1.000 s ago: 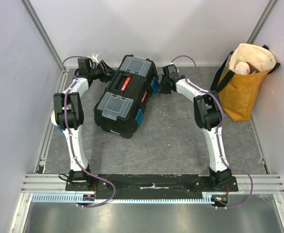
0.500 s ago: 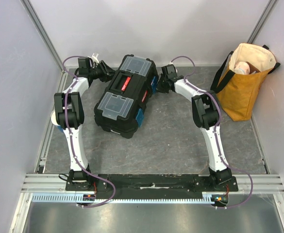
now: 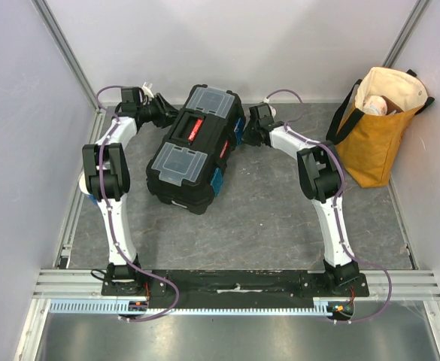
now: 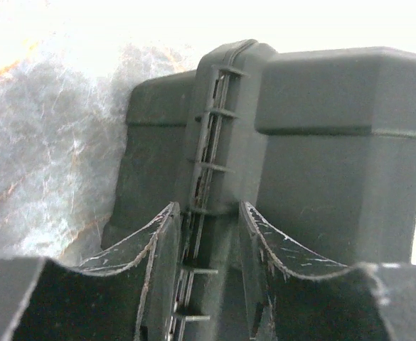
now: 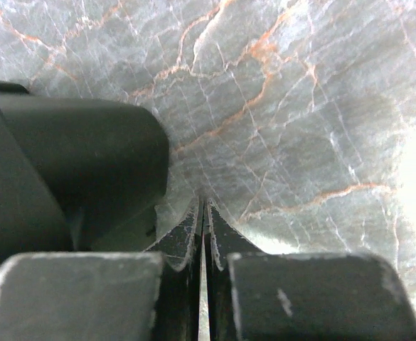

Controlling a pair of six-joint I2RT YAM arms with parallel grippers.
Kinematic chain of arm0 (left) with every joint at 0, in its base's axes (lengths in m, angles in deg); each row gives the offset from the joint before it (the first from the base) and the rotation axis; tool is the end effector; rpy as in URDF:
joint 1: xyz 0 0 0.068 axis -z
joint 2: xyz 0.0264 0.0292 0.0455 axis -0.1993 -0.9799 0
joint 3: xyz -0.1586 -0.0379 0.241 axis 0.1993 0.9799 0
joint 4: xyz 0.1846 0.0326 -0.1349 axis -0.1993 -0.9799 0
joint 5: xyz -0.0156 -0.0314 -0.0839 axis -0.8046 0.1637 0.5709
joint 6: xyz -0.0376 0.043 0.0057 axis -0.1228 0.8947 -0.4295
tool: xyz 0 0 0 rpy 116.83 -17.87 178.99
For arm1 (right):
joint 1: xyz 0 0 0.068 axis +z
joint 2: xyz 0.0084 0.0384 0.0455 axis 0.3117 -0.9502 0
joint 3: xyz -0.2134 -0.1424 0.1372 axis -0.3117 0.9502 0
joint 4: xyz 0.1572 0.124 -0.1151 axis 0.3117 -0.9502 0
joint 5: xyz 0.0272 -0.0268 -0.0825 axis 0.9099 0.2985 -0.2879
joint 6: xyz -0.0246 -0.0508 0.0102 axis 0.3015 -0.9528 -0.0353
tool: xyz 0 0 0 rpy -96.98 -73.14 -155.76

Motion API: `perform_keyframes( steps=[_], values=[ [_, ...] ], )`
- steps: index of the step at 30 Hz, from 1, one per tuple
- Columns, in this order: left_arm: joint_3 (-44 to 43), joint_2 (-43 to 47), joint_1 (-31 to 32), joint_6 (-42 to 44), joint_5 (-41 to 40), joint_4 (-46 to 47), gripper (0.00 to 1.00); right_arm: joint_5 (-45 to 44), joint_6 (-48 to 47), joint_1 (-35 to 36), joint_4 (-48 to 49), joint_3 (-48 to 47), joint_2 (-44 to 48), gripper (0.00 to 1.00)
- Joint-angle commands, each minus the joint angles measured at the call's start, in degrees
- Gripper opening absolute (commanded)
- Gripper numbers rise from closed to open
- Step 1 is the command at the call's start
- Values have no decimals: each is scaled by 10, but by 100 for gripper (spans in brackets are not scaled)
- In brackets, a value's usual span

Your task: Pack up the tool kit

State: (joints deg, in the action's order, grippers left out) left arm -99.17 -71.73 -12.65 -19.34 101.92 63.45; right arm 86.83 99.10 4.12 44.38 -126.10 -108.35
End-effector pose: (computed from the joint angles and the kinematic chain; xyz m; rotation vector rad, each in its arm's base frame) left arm 0.5058 -0.0178 0.2323 -0.3058 2.1945 -1.1893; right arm 0.4849 0.1979 0.1721 0.4344 2.3731 0.5225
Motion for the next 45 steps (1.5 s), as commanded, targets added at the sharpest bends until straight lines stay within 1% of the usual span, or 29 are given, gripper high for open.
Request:
perform_keyframes(
  steps=[1, 2, 3, 5, 7, 10, 12, 13, 15, 16, 18, 19, 23, 25, 26, 28, 31, 35, 39, 45],
  values=[
    [-29, 24, 12, 69, 4, -204, 47, -62, -8, 5, -8, 25, 49, 8],
    [-49, 27, -5, 80, -11, -217, 48, -79, -21, -3, -26, 26, 58, 9],
    [-70, 30, -13, 88, -29, -232, 50, -96, -30, -10, -41, 28, 69, 13],
    [-114, 36, -23, 115, -71, -271, 53, -120, -49, -25, -63, 39, 95, 20],
    [-137, 49, -32, 129, -108, -295, 57, -142, -65, -39, -71, 62, 127, 24],
    [-140, 90, -44, 142, -159, -324, 65, -166, -89, -55, -71, 107, 190, 30],
    [-144, 135, -53, 151, -183, -375, 68, -166, -112, -58, -76, 130, 233, 31],
    [-133, 169, -54, 158, -194, -392, 69, -159, -123, -57, -79, 145, 255, 31],
    [-82, 242, -54, 170, -218, -396, 72, -165, -132, -57, -80, 176, 313, 36],
    [-61, 272, -54, 176, -231, -396, 75, -173, -135, -57, -80, 206, 339, 37],
    [-15, 337, -54, 180, -256, -396, 86, -191, -138, -58, -81, 246, 407, 40],
    [1, 363, -54, 179, -263, -396, 88, -197, -139, -58, -82, 262, 431, 43],
    [76, 477, -53, 190, -254, -385, 90, -215, -151, -59, -87, 326, 536, 58],
    [123, 533, -54, 205, -263, -375, 90, -230, -163, -60, -87, 354, 580, 68],
    [148, 576, -54, 212, -269, -366, 91, -242, -169, -60, -88, 370, 602, 76],
    [195, 634, -54, 218, -282, -347, 91, -274, -174, -61, -88, 398, 644, 98],
    [252, 704, -54, 221, -290, -330, 92, -308, -177, -61, -85, 434, 699, 98],
    [288, 758, -54, 220, -276, -329, 92, -337, -171, -63, -84, 466, 732, 98],
    [305, 775, -54, 212, -283, -336, 93, -337, -153, -62, -85, 474, 740, 98],
    [305, 771, -54, 212, -290, -336, 93, -337, -150, -63, -86, 475, 733, 98]
  ],
)
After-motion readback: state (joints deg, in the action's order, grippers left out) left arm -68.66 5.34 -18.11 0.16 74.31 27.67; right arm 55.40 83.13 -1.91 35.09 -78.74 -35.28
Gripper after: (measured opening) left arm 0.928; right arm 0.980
